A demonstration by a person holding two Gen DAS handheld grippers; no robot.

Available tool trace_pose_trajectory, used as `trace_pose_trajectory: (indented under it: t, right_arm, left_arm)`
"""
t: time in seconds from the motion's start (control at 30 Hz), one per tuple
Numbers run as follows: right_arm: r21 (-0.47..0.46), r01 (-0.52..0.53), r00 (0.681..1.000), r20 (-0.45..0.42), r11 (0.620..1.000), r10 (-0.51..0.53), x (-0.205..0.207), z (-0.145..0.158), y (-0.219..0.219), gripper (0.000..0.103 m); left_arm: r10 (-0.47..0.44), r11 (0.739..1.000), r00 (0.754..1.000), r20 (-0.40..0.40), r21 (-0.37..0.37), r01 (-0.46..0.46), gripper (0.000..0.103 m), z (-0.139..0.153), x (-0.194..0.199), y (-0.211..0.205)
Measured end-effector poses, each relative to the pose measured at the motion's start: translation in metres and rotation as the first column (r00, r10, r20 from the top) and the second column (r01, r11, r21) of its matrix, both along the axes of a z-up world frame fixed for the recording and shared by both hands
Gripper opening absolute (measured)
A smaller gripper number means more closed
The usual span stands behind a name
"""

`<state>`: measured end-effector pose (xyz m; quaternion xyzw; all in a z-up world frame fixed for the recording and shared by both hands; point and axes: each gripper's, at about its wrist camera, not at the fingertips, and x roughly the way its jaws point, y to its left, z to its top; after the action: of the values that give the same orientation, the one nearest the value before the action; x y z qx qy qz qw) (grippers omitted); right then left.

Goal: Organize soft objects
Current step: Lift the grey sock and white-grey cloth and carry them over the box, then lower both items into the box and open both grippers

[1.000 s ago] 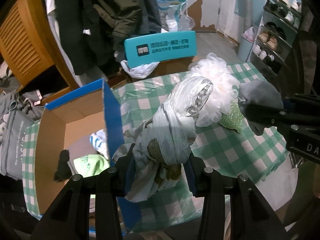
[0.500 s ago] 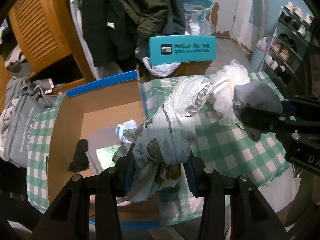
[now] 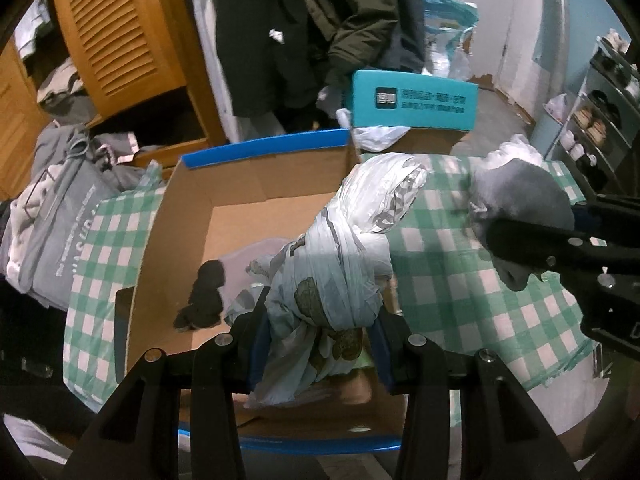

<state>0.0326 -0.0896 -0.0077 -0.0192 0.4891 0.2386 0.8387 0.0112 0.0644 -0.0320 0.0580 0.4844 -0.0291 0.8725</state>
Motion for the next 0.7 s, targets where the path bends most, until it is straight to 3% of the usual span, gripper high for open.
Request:
trace_pose_trajectory:
  t: [0.7]
  right_arm:
    - [0.004, -0.118, 0.991, -0.069, 0.993, 0.118, 0.017, -0.024, 0.081, 0.028]
  left_arm:
    - [0.144, 0.990, 0.988, -0.059, 0.012, -0.144, 0.044, -0.025, 0.004, 0.067]
